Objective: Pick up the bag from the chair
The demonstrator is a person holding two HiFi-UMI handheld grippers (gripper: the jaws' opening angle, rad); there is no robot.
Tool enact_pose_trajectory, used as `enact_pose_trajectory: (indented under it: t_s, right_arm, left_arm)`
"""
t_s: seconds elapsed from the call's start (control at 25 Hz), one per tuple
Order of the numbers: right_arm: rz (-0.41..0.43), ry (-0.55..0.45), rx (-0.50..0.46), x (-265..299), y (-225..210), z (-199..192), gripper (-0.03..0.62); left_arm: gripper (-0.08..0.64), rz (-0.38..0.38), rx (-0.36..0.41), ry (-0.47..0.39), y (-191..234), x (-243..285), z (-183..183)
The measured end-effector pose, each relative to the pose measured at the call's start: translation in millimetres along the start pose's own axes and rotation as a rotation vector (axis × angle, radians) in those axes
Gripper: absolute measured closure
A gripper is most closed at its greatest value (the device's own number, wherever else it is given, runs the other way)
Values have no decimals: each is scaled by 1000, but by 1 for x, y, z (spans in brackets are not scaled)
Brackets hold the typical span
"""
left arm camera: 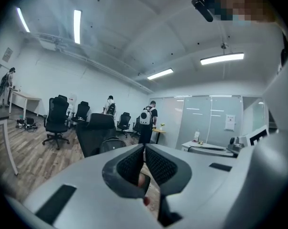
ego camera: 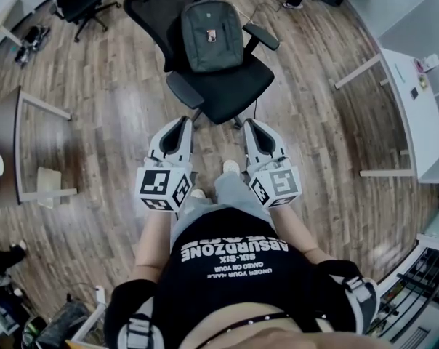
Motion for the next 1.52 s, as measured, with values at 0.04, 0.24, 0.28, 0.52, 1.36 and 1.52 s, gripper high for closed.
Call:
enact_pose_trajectory:
  t_s: [0.04,0.24,0.28,0.52,1.36,1.52]
  right_arm:
    - [-1,4,-5,5,-12,2,575]
    - [18,9,-28,28,-69,12,575]
    - [32,11,-35,32,-79,14,575]
    - [131,16,-19,45,-133,25,574]
    - [227,27,-46,103,-211,21,575]
    - [222,74,-72,138,-230,25,576]
  left_arm:
    - [531,7,6,0,-4,11,1]
    - [531,34,24,3,-24,65,10]
    - [531,43,26,4,-28,75,11]
    - [540,112,-8,0,-57,126,14]
    - [541,153,-10,13,-49,215,15]
    - [545,130,1,16,-34,253,25]
Point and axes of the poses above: the fingertips, and each gripper's own axes: x forward along the fingers, y to its left, z out of its top, the point moved 8 cm from there along -x, backward along the fingers, and after that the axes turned 10 degrees about z, right-handed, at the moved point
